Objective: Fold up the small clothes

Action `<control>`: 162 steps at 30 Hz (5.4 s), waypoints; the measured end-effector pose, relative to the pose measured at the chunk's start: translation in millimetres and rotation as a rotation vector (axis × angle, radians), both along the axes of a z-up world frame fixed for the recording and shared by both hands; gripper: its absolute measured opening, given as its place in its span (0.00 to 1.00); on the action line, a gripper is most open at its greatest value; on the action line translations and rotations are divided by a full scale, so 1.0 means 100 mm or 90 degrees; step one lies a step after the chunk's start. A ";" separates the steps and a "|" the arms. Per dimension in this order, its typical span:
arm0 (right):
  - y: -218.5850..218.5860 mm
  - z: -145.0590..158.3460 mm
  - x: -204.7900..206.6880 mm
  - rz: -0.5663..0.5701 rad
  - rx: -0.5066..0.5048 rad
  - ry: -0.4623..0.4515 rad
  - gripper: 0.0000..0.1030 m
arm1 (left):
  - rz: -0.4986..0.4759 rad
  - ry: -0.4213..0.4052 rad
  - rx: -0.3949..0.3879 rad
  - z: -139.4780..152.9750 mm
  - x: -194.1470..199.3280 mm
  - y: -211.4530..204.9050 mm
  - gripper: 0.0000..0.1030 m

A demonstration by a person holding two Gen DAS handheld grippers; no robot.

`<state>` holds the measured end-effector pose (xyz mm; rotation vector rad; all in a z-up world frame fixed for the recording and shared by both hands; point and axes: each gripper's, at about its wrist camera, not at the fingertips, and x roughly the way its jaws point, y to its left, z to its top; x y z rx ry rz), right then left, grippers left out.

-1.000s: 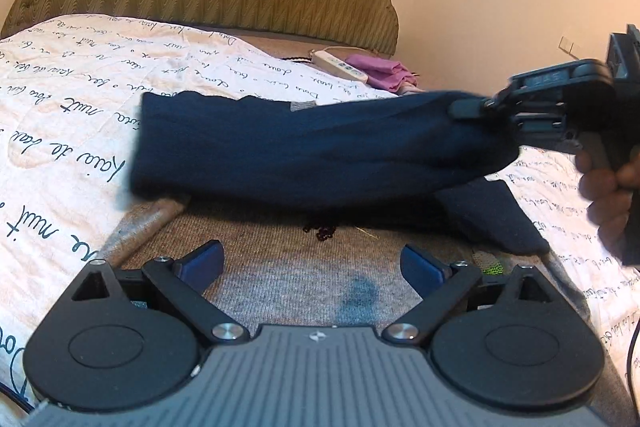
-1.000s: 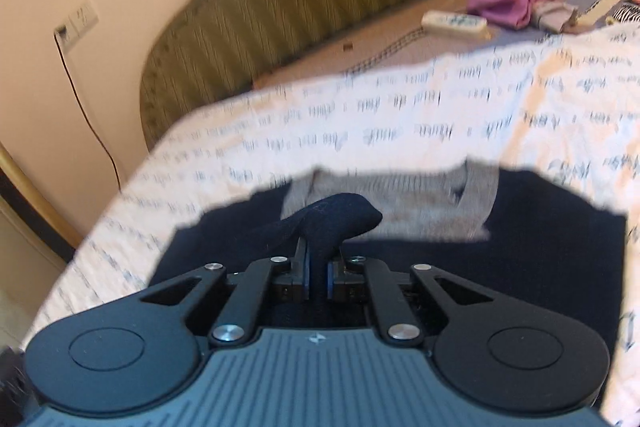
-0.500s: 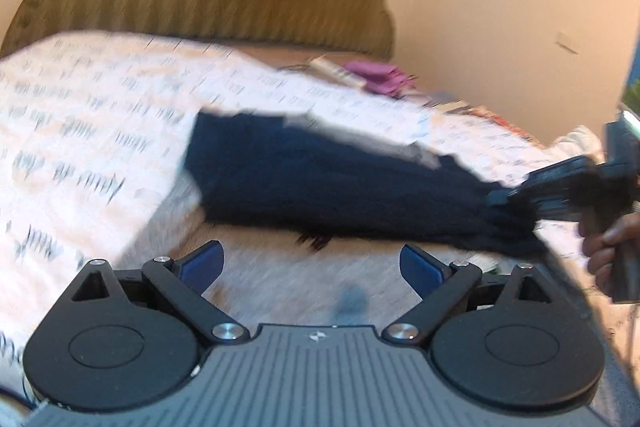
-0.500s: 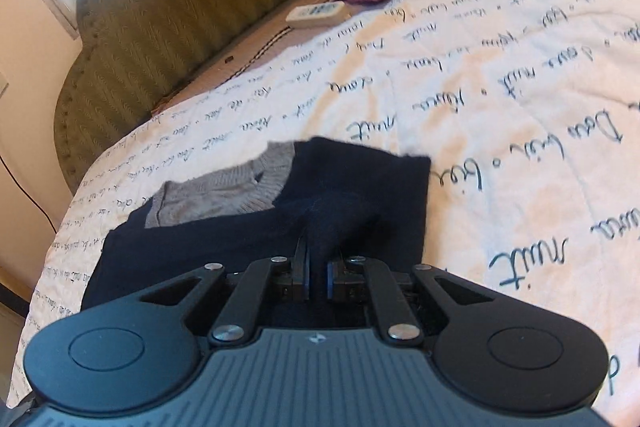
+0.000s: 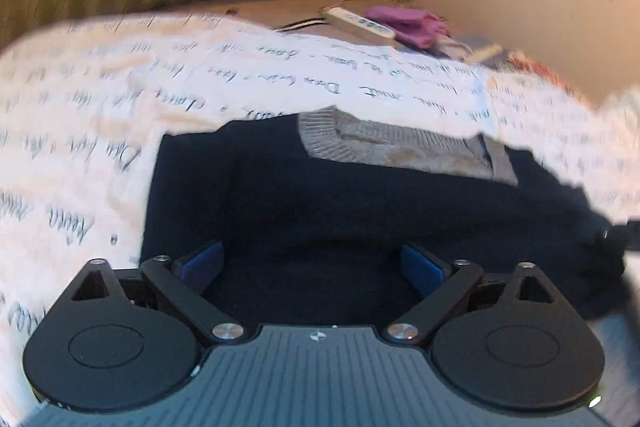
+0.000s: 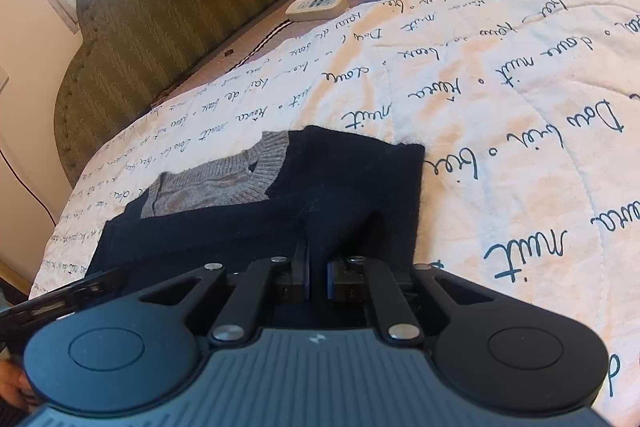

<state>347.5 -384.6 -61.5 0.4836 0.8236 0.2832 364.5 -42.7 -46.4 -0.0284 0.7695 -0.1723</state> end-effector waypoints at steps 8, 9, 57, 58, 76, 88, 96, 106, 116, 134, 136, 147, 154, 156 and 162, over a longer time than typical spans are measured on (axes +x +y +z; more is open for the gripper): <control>-0.06 0.13 -0.05 -0.026 0.009 -0.028 0.12 | -0.005 -0.027 0.049 0.15 -0.10 0.02 0.86; -0.07 0.23 -0.12 -0.037 0.003 -0.064 0.12 | -0.008 -0.044 0.055 0.20 -0.13 0.01 0.86; 0.93 0.47 -1.09 0.008 -0.186 -0.119 0.58 | 0.057 -0.005 0.024 0.59 -0.95 -0.10 0.94; 0.96 0.50 -1.16 0.008 -0.199 -0.122 0.58 | 0.063 -0.009 0.019 0.63 -1.03 -0.09 0.94; 0.98 0.42 -2.05 0.001 -0.174 -0.070 0.71 | 0.047 -0.030 0.051 0.66 -2.05 -0.10 0.94; 1.06 0.41 -2.36 -0.001 -0.208 -0.044 0.71 | 0.030 -0.034 0.068 0.60 -2.50 -0.13 0.94; 1.08 0.45 -2.47 -0.001 -0.208 -0.047 0.72 | 0.032 -0.032 0.067 0.61 -2.62 -0.06 0.94; 1.08 0.44 -2.64 0.007 -0.204 -0.046 0.72 | 0.027 -0.019 0.066 0.57 -2.76 -0.04 0.94; 1.09 0.48 -2.84 0.010 -0.198 -0.054 0.72 | 0.030 -0.012 0.062 0.56 -2.92 0.00 0.94; 1.15 0.40 -3.17 0.021 -0.190 -0.042 0.76 | 0.036 -0.014 0.058 0.60 -3.18 0.15 0.94; 1.15 0.40 -3.21 0.020 -0.190 -0.042 0.76 | 0.039 -0.011 0.058 0.59 -3.23 0.17 0.94; 1.17 0.37 -3.48 0.033 -0.177 -0.037 0.76 | 0.036 0.022 0.053 0.40 -3.57 0.22 0.94; 1.19 0.30 -3.73 0.043 -0.204 -0.039 0.76 | 0.040 0.019 0.051 0.42 -3.79 0.32 0.94; 1.17 0.29 -3.82 0.043 -0.197 -0.037 0.76 | 0.042 0.022 0.052 0.41 -3.85 0.35 0.94; 1.21 0.27 -3.99 0.049 -0.224 -0.044 0.76 | 0.039 0.041 0.062 0.33 -3.99 0.39 0.94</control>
